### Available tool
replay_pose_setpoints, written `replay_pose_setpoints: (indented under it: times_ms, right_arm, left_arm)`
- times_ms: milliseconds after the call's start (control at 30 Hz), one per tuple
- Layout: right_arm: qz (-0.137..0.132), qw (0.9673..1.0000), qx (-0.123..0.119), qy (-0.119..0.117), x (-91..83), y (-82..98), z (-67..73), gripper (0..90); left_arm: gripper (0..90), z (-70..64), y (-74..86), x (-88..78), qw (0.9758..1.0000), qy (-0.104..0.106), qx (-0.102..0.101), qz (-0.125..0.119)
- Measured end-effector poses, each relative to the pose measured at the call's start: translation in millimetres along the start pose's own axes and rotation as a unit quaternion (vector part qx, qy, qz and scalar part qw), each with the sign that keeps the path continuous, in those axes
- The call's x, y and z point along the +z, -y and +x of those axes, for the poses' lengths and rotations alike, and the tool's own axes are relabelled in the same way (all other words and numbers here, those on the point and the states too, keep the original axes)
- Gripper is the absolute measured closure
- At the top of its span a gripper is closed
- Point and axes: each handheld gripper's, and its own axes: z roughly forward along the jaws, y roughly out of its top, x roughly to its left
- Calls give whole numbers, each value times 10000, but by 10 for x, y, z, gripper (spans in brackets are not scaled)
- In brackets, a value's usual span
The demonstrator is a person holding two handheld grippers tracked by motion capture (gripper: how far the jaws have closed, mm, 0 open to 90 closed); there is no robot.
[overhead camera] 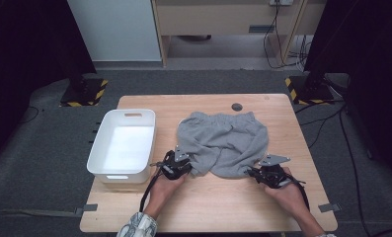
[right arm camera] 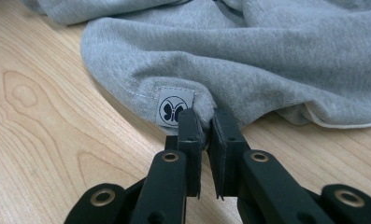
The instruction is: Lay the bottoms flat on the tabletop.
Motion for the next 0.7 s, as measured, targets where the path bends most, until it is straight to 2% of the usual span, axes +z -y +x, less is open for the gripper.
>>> replay_pose_setpoints:
  times_ms: [67,133,267,367,433,600,700]
  right_arm:
    - [-12,10000,1,13,-12,-9,-3,840]
    - [-48,10000,20,46,-22,-11,-13,841]
    - [-125,9998,112,95,-63,-17,-59,841]
    - [-200,9996,169,123,-112,-24,-94,842]
    - [-252,9994,198,140,-161,-27,-119,842]
    - [-409,9982,332,288,-373,-12,-247,842]
    - [-456,9971,475,377,-484,37,-366,843]
  left_arm:
    - [640,-33,12,-10,10000,-38,20,-2]
    - [647,-72,24,-16,10000,-48,79,-27]
    - [745,-117,11,-25,9999,-41,146,41]
    - [835,-161,6,-25,9997,-115,233,49]
    - [862,-175,-1,-44,9994,-195,279,77]
    - [870,-139,-108,-256,9987,-362,151,-310]
    - [870,-125,-174,-359,9984,-419,170,-324]
